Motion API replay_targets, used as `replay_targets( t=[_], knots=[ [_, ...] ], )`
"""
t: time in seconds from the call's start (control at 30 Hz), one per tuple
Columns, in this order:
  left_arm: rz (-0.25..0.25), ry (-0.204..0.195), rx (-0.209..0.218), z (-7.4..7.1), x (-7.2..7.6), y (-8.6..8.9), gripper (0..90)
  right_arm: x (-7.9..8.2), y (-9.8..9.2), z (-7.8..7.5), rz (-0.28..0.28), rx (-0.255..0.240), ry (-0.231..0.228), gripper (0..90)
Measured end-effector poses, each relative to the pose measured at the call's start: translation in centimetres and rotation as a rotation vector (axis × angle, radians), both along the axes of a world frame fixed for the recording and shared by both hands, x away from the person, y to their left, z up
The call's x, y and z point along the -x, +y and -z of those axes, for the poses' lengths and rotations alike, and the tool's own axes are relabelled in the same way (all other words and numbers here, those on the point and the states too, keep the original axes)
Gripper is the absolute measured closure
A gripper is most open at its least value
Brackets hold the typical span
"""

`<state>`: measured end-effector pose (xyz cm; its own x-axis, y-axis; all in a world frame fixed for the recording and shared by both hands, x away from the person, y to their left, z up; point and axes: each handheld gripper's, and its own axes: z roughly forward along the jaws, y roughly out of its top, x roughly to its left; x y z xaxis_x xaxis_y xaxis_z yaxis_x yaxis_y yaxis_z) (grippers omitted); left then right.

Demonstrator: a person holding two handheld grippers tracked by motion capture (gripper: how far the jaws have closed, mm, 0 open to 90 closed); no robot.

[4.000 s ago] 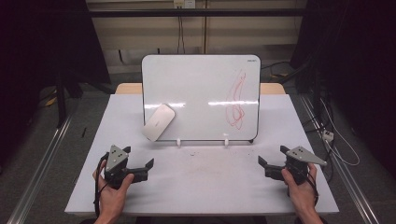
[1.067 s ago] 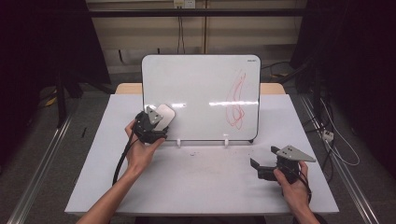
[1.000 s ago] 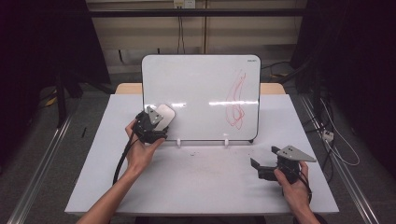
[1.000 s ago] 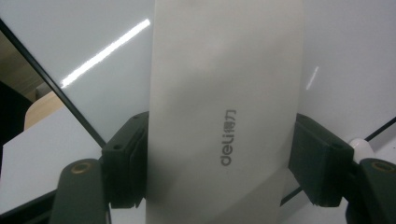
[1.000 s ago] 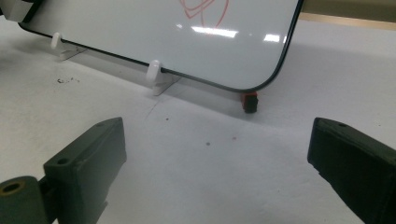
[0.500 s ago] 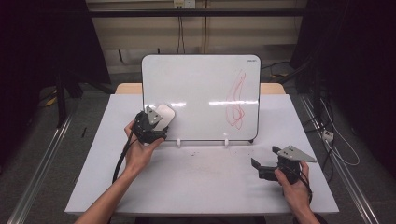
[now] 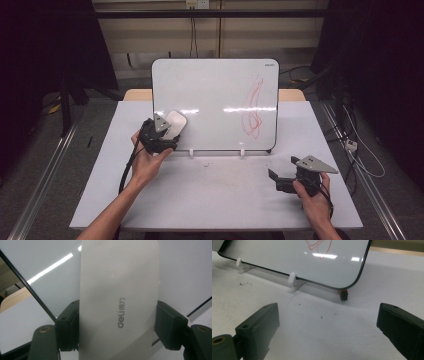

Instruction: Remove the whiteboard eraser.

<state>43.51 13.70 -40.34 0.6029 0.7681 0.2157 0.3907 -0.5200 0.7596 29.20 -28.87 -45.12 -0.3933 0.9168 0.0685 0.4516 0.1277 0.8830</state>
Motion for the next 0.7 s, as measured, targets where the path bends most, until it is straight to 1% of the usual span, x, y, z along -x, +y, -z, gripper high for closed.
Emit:
replay_targets(
  t=[0.03, 0.1, 0.13, 0.2, 0.23, 0.27, 0.33, 0.37, 0.4, 0.43, 0.5, 0.63, 0.7],
  knots=[
    [0.003, 0.007, 0.001, 0.0, 0.0, 0.1, 29.9, 0.0, 0.0, 0.0, 0.000, 0.000, 0.000, 4.3],
    [-0.005, 0.005, 0.017, 0.0, 0.0, 0.1, 29.9, 0.1, 0.0, 0.0, -0.002, -0.002, 0.002, 4.3],
    [-0.005, 0.007, 0.018, 0.0, 0.0, 0.1, 30.0, 0.1, 0.0, 0.0, -0.003, 0.001, -0.001, 4.2],
    [-0.013, 0.004, 0.038, 0.0, 0.0, 0.2, 30.0, 0.2, -0.1, 0.0, -0.003, 0.002, 0.000, 4.3],
    [-0.011, 0.006, 0.035, 0.0, -0.1, 0.2, 30.0, 0.2, -0.1, 0.0, -0.002, 0.005, -0.002, 4.3],
    [-0.011, 0.007, 0.051, 0.0, -0.1, 0.3, 30.1, 0.3, -0.1, 0.0, 0.001, 0.008, -0.004, 4.3],
    [0.000, 0.020, 0.052, -0.2, -0.1, 0.4, 30.1, 0.5, -0.2, -0.1, 0.002, 0.004, -0.003, 4.3],
    [-0.005, 0.010, 0.060, -0.2, 0.0, 0.5, 30.1, 0.5, -0.2, -0.1, 0.000, 0.006, -0.007, 4.3],
    [-0.002, 0.011, 0.063, -0.4, 0.1, 0.5, 30.1, 0.6, -0.2, -0.1, 0.000, 0.007, -0.005, 4.3],
    [-0.005, 0.006, 0.074, -0.5, 0.2, 0.6, 30.2, 0.6, -0.2, -0.1, -0.001, 0.007, -0.003, 4.3],
    [0.001, -0.007, 0.082, -0.9, 0.5, 0.6, 30.3, 0.6, -0.2, -0.1, -0.001, 0.006, -0.005, 4.3],
    [-0.004, -0.006, 0.137, -1.2, 0.8, 0.8, 30.2, 0.5, -0.1, -0.1, -0.003, 0.006, -0.005, 4.3],
    [-0.004, -0.021, 0.146, -1.4, 1.0, 0.9, 30.2, 0.5, -0.1, -0.1, -0.006, 0.005, -0.005, 4.3]
  ],
)
